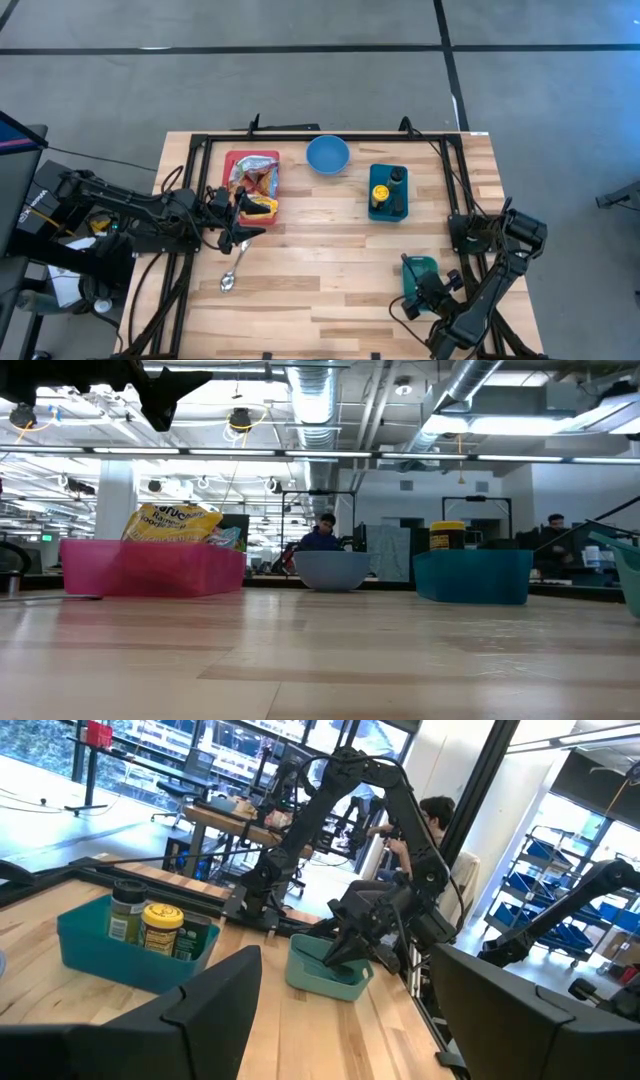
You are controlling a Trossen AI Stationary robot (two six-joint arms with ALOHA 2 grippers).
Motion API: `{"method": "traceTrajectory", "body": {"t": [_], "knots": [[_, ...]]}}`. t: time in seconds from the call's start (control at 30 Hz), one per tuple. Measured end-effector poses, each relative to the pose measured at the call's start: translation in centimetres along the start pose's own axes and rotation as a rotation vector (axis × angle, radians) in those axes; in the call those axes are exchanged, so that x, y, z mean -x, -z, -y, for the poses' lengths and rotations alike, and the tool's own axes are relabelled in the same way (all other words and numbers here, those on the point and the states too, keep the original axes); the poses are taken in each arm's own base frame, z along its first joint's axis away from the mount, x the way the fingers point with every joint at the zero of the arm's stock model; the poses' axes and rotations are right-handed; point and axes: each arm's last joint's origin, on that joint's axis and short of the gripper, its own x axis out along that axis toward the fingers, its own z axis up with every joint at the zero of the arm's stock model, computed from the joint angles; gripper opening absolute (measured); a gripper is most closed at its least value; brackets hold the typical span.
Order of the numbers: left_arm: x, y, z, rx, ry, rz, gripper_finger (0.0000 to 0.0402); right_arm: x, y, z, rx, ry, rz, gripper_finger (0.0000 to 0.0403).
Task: Pick & Place Food Item
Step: Put the black spoon into the green bin, then put the silver spoon into the green bin
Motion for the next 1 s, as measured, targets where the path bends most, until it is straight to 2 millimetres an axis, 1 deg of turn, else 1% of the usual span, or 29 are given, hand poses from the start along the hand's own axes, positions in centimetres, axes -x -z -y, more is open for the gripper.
{"method": "traceTrajectory", "body": {"t": [0.47, 1.0], "knots": [[0.0, 0.0, 0.0, 0.0, 0.0, 0.0, 0.0286, 0.0, 0.04, -0.07, -0.005, -0.006, -0.005, 0.0058], [0.0, 0.0, 0.0, 0.0, 0.0, 0.0, 0.0286, 0.16, -0.1, -0.03, -0.005, -0.01, -0.009, 0.0062]]}}
